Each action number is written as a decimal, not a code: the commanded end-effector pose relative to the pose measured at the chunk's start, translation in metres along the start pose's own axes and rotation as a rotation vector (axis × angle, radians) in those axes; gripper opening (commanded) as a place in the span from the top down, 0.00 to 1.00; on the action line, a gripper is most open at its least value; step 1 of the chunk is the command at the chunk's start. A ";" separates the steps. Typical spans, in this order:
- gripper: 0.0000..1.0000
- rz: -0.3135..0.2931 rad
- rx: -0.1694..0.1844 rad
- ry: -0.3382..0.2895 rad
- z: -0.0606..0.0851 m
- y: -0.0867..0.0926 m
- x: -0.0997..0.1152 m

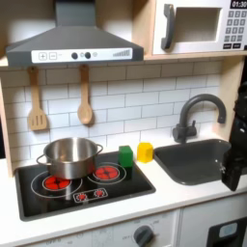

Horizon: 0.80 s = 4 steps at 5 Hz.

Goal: Reach green block

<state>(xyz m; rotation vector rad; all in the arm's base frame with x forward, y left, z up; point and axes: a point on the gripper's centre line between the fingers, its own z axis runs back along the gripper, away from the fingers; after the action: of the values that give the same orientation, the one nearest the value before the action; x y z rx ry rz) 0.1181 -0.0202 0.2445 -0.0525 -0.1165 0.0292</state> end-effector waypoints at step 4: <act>0.00 -0.010 0.027 0.004 -0.007 0.017 0.037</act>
<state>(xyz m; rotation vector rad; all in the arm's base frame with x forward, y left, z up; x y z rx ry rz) 0.1556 -0.0048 0.2392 -0.0353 -0.0995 0.0141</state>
